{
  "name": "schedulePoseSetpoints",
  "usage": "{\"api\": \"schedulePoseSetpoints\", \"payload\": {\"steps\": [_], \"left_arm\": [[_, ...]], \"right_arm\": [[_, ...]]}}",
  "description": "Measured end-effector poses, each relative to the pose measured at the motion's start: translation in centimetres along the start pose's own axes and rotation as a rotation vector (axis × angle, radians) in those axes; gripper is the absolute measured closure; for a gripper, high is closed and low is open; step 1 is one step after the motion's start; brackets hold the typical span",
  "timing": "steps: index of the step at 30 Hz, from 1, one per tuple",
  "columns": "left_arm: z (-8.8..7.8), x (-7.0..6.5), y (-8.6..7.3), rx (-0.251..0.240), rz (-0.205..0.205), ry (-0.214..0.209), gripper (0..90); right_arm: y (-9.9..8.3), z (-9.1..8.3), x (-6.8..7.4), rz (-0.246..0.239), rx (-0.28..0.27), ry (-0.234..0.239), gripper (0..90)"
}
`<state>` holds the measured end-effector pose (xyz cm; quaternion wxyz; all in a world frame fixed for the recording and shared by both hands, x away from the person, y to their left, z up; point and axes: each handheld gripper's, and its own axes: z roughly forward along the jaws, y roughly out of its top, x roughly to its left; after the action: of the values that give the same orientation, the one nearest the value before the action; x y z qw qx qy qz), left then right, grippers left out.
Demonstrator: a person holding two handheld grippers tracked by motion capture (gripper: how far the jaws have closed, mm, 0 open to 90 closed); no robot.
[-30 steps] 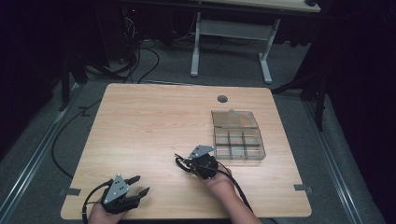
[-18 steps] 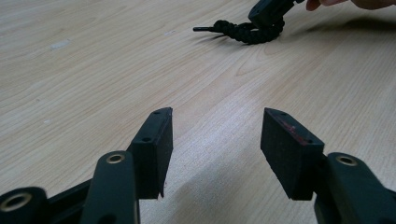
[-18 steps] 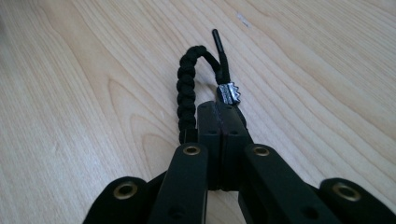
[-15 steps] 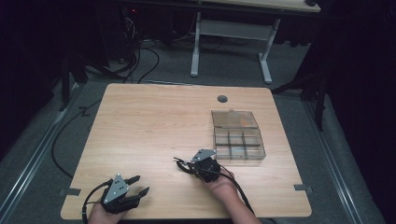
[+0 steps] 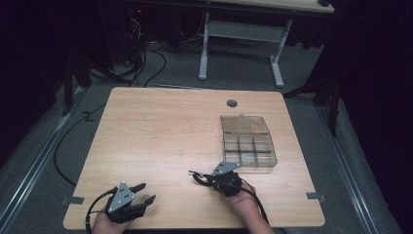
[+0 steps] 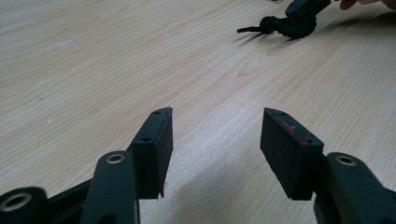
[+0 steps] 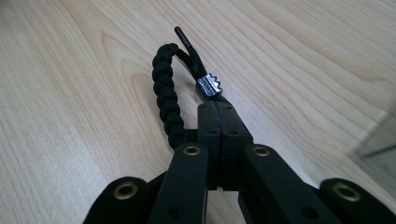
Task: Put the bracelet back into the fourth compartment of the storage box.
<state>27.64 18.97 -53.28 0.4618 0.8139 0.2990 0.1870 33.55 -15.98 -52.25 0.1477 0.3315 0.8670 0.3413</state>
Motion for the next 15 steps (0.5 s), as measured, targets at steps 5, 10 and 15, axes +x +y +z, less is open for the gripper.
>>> {"api": "schedulePoseSetpoints", "payload": {"steps": [5,10,15], "left_arm": [[0.0,0.0,0.0,-0.001,-0.002,0.002,44.6],[0.0,0.0,0.0,-0.003,-0.004,0.001,44.7],[-0.1,0.0,0.0,-0.004,-0.005,-0.001,44.8]], "right_arm": [[-0.8,-0.8,-0.5,0.005,0.001,-0.014,90.0],[-1.9,-1.8,-1.2,0.036,-0.001,-0.022,90.0],[-3.0,-2.9,-1.7,0.049,-0.001,-0.04,90.0]]}}
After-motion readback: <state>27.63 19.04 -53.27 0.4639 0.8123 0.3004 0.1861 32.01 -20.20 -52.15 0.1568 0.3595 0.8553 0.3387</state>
